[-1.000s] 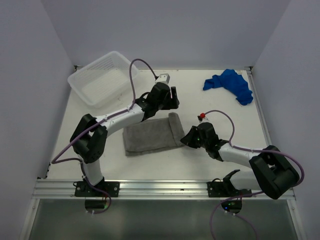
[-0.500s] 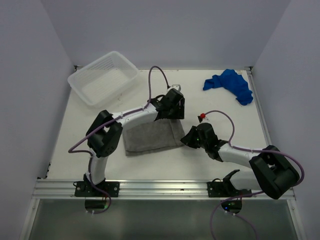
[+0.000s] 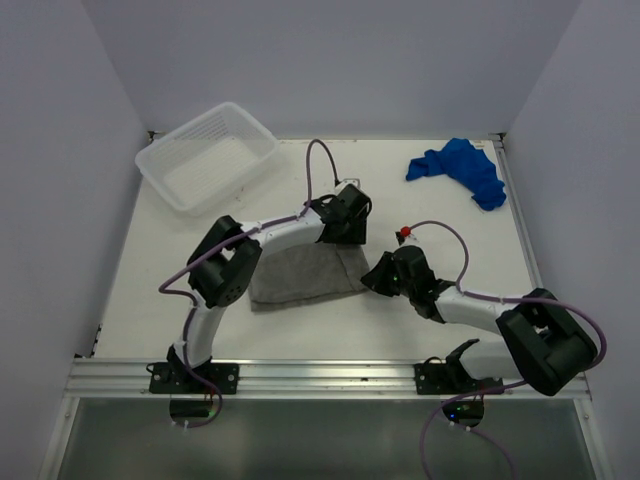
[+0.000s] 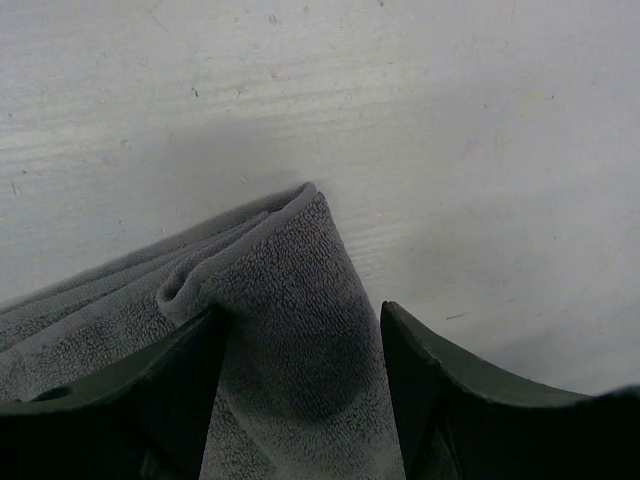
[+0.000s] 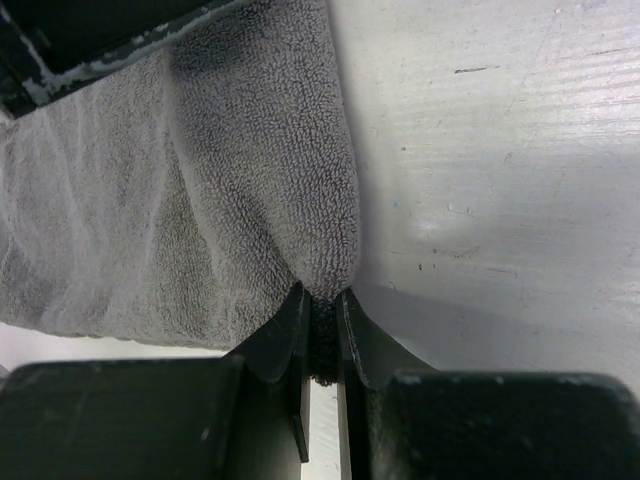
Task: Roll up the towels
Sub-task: Roll the towel
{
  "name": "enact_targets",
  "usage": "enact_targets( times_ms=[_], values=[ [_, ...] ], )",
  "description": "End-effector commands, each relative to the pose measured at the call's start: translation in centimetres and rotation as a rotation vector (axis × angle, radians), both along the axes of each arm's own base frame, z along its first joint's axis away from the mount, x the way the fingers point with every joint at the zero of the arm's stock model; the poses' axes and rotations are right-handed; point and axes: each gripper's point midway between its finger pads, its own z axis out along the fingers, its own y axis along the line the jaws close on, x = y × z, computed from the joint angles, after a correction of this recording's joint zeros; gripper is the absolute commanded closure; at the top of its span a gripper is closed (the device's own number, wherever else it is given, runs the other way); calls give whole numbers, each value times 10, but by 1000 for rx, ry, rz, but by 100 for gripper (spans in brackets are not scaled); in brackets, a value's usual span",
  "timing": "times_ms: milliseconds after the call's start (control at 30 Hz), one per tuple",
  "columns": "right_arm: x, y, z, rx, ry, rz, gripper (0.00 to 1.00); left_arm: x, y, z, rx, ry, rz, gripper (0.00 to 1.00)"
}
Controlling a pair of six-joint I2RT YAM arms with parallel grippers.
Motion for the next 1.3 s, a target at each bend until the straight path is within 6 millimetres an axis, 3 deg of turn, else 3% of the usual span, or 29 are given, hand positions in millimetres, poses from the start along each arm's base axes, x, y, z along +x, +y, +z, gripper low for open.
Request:
enact_targets(
  times_ms=[0, 367, 667, 767, 800, 900, 1067, 1133, 1200, 1233, 1267],
  values=[
    [-8, -14, -23, -82, 39, -28, 100, 14, -2, 2, 18, -24, 26, 34],
    [-9, -4, -21, -137, -16, 2, 100, 15, 14, -24, 227, 2, 43, 35],
    [-12, 1, -15, -195, -80, 14, 100, 2, 22, -48, 329, 45, 20, 46],
    [-11, 1, -14, -204, -89, 16, 100, -2, 21, -55, 340, 60, 7, 60],
    [-11, 0, -14, -209, -89, 17, 100, -3, 19, -55, 331, 63, -1, 74],
    [-12, 0, -7, -238, -111, 49, 100, -5, 7, -51, 270, 82, -27, 88],
    [-5, -17, 21, -358, -179, 49, 100, 5, -11, -27, 161, 32, -6, 93],
    [-8, -27, 32, -416, -188, 57, 100, 11, -19, -19, 81, 26, 17, 100],
    [-10, -37, 36, -470, -191, 55, 100, 15, -18, -12, 10, 21, 50, 100],
    [-10, -35, 43, -476, -213, 68, 100, 21, -31, 0, -80, -8, 44, 100],
    [-10, -35, 45, -492, -221, 80, 100, 17, -26, 2, -110, -7, 52, 100]
  ],
)
